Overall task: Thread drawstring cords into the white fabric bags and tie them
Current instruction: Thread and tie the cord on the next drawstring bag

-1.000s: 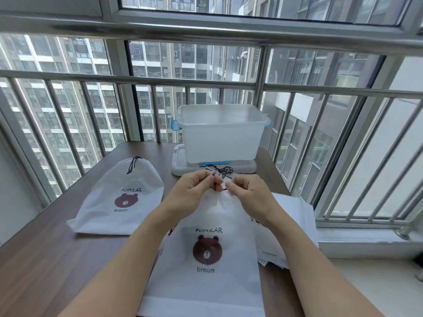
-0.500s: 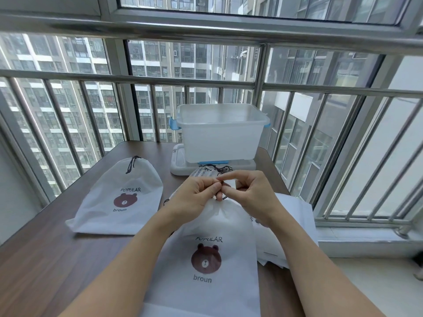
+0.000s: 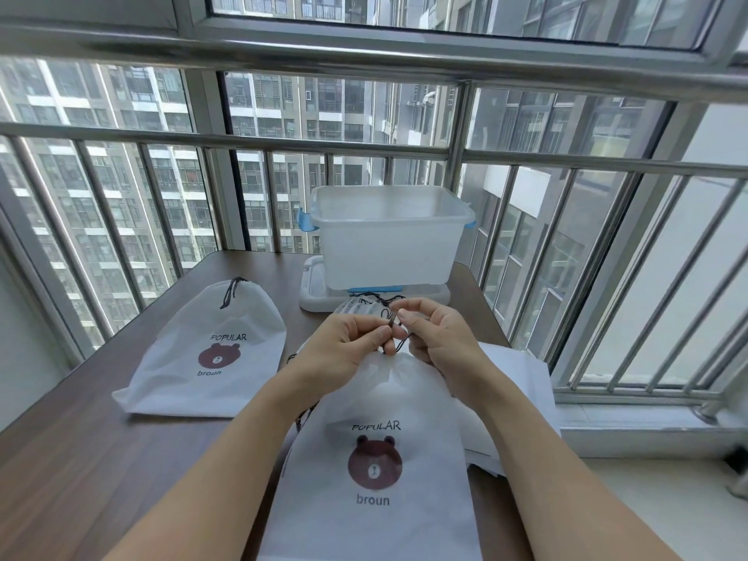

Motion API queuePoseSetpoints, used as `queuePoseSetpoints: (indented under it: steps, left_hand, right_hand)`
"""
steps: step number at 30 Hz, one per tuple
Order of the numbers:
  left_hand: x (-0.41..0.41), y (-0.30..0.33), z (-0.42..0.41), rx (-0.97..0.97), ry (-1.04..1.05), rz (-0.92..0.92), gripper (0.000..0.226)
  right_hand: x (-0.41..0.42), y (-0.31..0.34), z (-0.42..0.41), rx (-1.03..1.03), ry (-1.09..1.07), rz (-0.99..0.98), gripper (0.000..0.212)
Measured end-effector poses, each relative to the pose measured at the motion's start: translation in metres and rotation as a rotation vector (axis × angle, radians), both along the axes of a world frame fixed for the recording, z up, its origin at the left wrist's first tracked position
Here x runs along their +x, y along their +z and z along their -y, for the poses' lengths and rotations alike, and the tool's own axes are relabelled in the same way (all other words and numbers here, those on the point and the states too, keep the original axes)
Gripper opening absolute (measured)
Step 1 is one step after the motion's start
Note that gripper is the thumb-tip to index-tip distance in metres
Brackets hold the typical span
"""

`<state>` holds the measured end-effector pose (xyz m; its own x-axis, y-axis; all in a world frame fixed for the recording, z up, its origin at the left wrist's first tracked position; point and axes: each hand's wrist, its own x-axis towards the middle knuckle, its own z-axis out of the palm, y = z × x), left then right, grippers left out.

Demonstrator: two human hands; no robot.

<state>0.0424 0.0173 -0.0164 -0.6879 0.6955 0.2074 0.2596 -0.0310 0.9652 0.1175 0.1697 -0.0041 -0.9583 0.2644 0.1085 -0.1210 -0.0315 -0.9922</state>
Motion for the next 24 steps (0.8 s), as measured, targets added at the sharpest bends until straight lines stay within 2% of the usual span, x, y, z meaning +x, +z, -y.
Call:
queuePoseSetpoints:
  steps: [2,4,7,10,15,18,21,24]
  left_hand:
    - [-0.001,-0.001,0.001,-0.024,-0.003,-0.042,0.025]
    - [-0.001,-0.002,0.001,-0.058,0.0,-0.083,0.025]
    - [0.0,-0.001,0.001,-0.055,0.001,-0.046,0.025]
    - [0.001,0.001,0.001,-0.02,-0.012,0.018,0.025]
    - [0.002,0.001,0.001,-0.024,-0.019,0.001,0.023]
    - [0.002,0.001,0.001,-0.018,0.007,-0.016,0.019]
    - [0.001,0.0,0.0,0.049,0.049,0.02,0.015]
    - [0.0,0.002,0.0,0.084,0.105,0.067,0.015]
  right_hand:
    - [0.004,0.003,-0.003,0.108,0.011,-0.002,0.019]
    - [0.008,0.005,-0.003,0.154,0.0,-0.042,0.016]
    - [0.007,0.004,0.0,0.155,-0.048,-0.057,0.011]
    - [0.002,0.002,0.001,0.036,-0.09,-0.021,0.013]
    - [-0.002,0.002,0.0,-0.135,-0.095,0.056,0.015]
    - [-0.004,-0.001,-0.002,-0.156,-0.086,0.077,0.014]
    - [-0.003,-0.001,-0.004,0.006,-0.138,0.047,0.01]
    - [0.001,0.001,-0.006,0.166,-0.163,-0.04,0.028]
